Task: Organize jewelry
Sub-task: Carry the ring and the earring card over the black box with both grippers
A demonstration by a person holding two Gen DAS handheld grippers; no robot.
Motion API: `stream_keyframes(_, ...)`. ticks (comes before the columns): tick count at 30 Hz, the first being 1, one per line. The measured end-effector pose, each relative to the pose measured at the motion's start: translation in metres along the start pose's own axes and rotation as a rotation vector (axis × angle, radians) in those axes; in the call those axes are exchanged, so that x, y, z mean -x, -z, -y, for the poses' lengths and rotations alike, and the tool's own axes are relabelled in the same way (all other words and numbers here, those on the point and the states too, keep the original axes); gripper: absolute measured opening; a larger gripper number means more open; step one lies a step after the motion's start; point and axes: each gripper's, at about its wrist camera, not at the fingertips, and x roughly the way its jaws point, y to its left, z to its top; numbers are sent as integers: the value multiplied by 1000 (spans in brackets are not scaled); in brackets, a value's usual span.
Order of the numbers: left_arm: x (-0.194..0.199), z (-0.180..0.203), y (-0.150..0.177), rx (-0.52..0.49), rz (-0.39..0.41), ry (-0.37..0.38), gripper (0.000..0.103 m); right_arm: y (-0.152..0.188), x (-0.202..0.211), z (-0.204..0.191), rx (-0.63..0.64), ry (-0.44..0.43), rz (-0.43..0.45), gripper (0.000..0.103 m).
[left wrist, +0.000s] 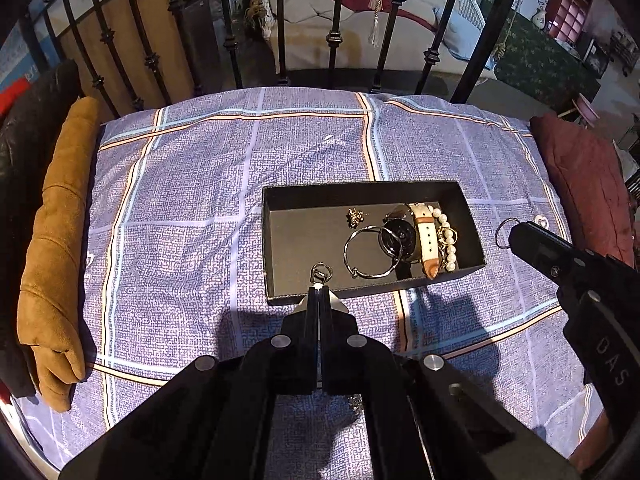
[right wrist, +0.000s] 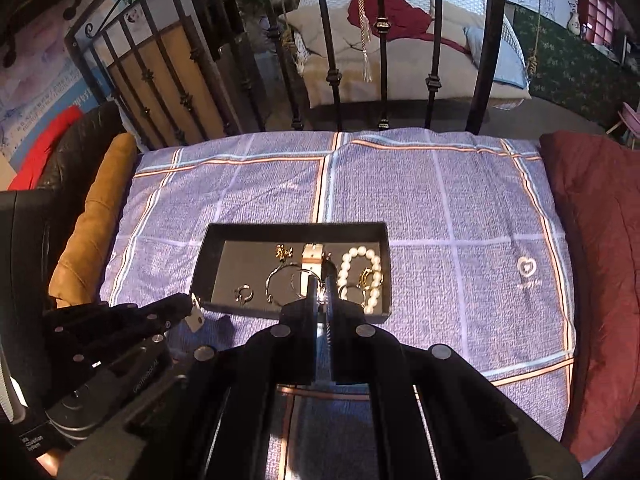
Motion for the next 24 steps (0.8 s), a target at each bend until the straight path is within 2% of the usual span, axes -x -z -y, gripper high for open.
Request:
stream_keyframes(13, -2, 3, -24, -13, 24, -16, 0, -17, -13, 0, 19, 18, 12, 4)
stream_keyframes(24, -19, 7, -38, -21, -2, -27, 0, -24, -31, 5, 23, 28, -10, 5)
